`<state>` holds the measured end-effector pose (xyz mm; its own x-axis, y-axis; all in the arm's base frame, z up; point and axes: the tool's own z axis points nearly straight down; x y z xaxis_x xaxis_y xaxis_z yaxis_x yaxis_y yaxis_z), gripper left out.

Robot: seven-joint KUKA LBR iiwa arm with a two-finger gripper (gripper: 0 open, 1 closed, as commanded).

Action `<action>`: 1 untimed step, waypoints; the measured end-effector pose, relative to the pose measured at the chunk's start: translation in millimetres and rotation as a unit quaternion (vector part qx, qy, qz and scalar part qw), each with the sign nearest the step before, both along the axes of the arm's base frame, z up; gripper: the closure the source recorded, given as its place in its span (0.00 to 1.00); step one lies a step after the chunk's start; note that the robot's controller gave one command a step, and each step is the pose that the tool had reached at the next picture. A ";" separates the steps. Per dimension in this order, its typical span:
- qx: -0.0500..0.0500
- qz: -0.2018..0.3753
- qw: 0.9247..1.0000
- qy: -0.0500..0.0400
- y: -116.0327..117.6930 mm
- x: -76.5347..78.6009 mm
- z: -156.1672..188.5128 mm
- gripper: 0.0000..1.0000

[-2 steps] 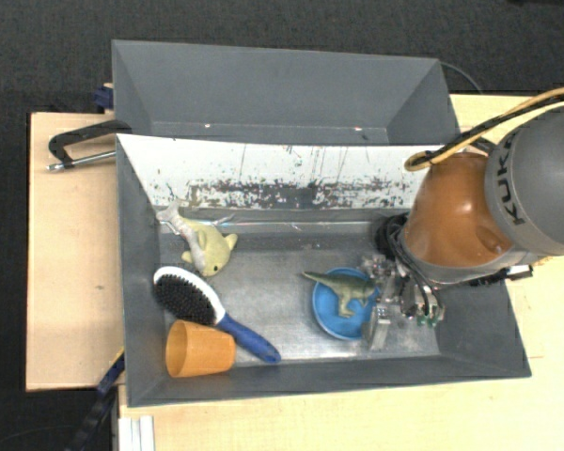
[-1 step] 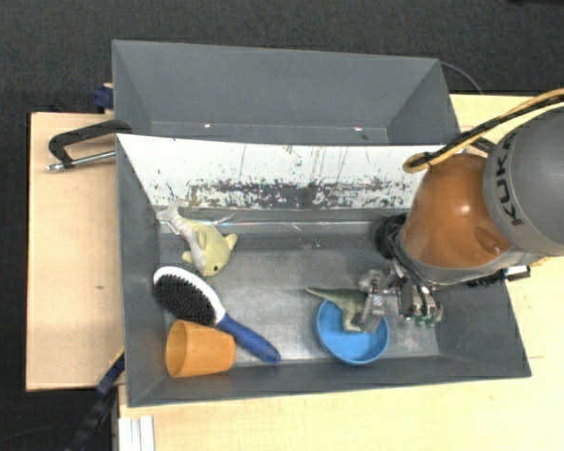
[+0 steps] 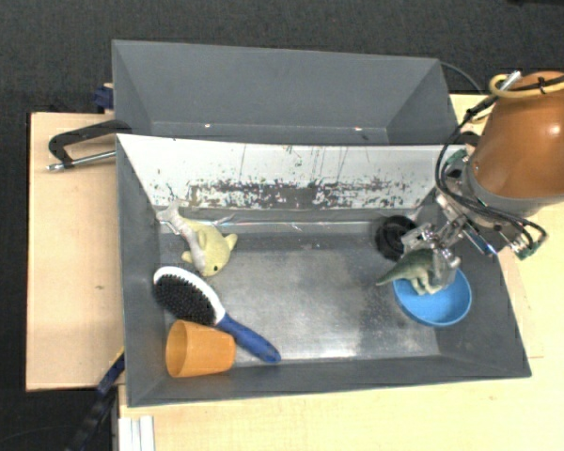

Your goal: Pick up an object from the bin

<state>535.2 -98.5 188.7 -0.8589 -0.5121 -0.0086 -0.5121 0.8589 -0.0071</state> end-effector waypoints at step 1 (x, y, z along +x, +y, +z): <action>0.003 0.023 1.000 0.007 50.3 8.1 -122.4 1.00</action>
Offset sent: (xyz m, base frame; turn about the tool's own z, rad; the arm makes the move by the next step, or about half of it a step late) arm 0.0084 0.0465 -0.1187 -0.0434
